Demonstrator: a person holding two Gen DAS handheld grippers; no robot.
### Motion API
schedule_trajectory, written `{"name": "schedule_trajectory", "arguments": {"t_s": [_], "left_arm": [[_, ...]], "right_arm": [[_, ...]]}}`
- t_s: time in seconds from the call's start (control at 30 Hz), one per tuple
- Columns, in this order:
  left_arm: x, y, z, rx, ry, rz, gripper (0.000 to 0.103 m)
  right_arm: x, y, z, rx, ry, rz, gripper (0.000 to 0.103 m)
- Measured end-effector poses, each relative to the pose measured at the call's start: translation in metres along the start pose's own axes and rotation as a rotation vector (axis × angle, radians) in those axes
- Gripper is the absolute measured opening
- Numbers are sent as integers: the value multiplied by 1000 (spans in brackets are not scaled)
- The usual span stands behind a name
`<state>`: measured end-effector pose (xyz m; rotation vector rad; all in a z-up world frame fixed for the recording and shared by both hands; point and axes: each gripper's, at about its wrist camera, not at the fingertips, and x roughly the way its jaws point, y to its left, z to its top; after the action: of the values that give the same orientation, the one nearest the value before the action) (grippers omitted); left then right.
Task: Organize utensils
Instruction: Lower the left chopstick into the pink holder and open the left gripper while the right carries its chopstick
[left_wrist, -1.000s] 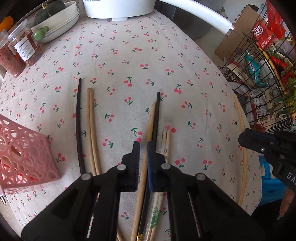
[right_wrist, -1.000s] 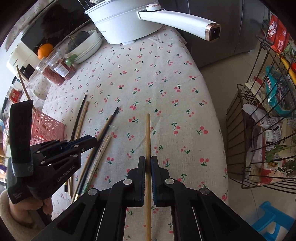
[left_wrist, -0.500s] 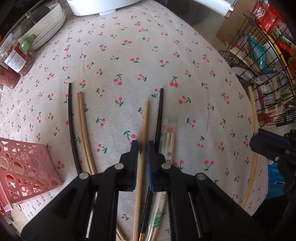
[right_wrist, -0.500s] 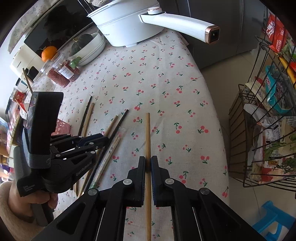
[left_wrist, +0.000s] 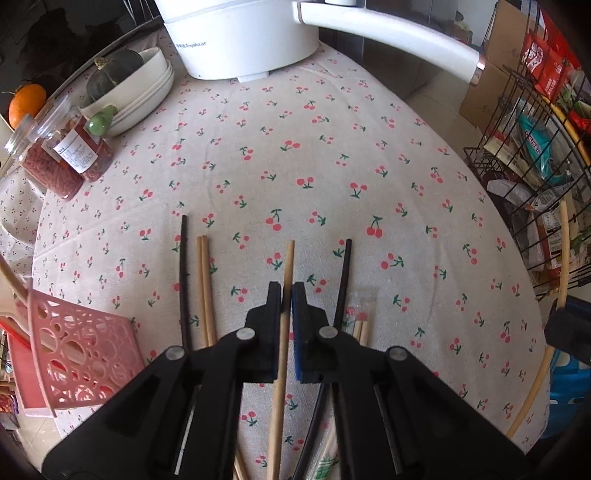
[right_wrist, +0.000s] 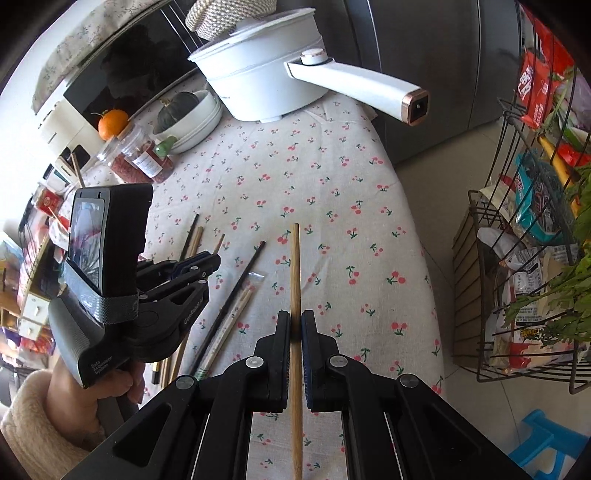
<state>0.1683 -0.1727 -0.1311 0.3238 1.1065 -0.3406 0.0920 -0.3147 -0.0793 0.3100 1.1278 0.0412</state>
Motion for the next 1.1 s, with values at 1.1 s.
{"name": "schedule_trajectory", "arguments": {"t_s": [1.1], "left_arm": [[-215,98,-72,-175,-573,-232,6]], "right_arm": [[-114,103,4,-130,-410,140,6]]}}
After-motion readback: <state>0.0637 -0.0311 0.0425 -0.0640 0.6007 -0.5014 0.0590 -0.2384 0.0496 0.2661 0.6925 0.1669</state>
